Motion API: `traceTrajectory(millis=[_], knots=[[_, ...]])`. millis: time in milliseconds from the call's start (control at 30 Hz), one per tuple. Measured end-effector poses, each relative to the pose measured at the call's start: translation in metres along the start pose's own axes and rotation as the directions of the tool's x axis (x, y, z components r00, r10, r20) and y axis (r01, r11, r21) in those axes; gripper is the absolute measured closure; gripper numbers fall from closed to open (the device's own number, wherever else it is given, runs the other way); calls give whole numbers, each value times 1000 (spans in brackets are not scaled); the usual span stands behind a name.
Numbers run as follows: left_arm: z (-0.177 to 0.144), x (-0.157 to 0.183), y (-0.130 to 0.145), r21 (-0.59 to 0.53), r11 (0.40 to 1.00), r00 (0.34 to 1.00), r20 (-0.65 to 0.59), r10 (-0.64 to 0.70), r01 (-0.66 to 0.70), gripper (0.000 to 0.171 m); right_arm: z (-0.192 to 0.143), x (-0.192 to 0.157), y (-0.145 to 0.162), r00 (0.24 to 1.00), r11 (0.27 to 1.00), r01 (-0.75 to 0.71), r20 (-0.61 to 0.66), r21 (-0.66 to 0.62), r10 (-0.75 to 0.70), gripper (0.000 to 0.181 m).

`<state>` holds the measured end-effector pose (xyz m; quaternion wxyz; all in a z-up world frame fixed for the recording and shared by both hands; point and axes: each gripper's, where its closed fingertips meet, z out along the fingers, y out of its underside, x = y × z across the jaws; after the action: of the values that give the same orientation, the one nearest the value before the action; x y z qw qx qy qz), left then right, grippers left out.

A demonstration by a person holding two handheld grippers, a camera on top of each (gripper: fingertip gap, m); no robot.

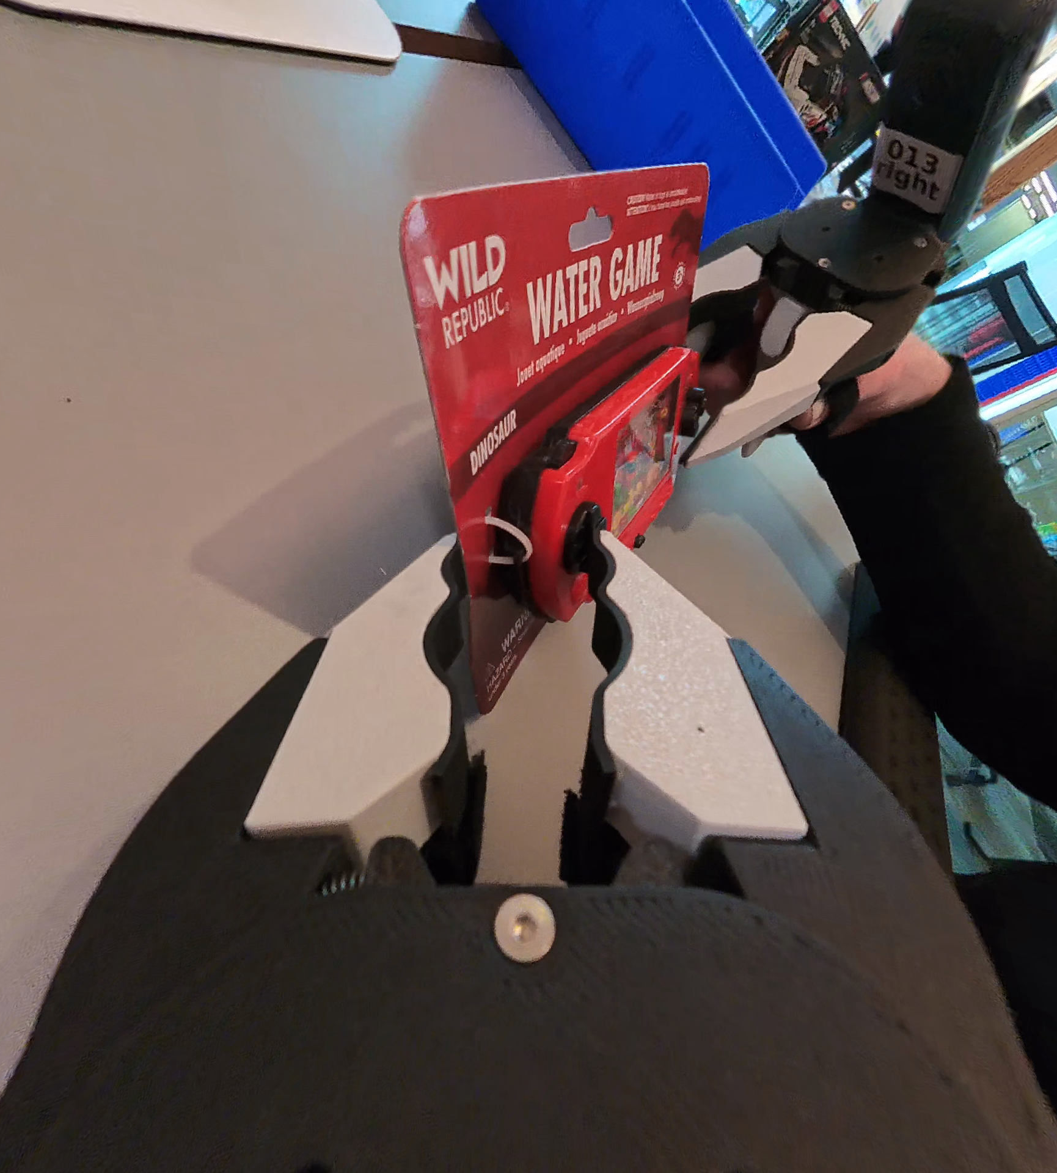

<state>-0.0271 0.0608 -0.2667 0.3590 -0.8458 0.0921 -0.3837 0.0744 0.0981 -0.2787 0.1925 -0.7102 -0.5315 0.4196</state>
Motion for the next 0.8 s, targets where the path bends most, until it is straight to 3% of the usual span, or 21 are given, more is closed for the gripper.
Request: traceTrajectory(millis=[233, 300, 433, 633, 700, 800], knots=[[6, -18, -1, 23, 999, 994, 109, 26, -29, 123, 7, 10, 8, 981, 1000, -10, -194, 3, 11, 84], [3, -24, -2, 25, 996, 982, 175, 76, -82, 105, 5, 14, 13, 968, 1000, 0, -251, -11, -3, 69], [-2, -24, -2, 26, 992, 967, 224, 118, -127, 88, -1, 24, 25, 941, 999, -12, -338, -47, -5, 46], [-7, -21, 11, -38, 970, 916, 321, 239, -239, 71, -28, 29, 49, 885, 997, -16, -466, -74, -21, 38], [-11, -24, 19, -68, 965, 891, 371, 261, -255, 66, -31, 23, 63, 882, 994, -47, -471, -102, -7, 27], [-15, -28, 36, -93, 974, 882, 413, 225, -205, 67, -26, 8, 74, 900, 994, -62, -436, -95, 15, 26]])
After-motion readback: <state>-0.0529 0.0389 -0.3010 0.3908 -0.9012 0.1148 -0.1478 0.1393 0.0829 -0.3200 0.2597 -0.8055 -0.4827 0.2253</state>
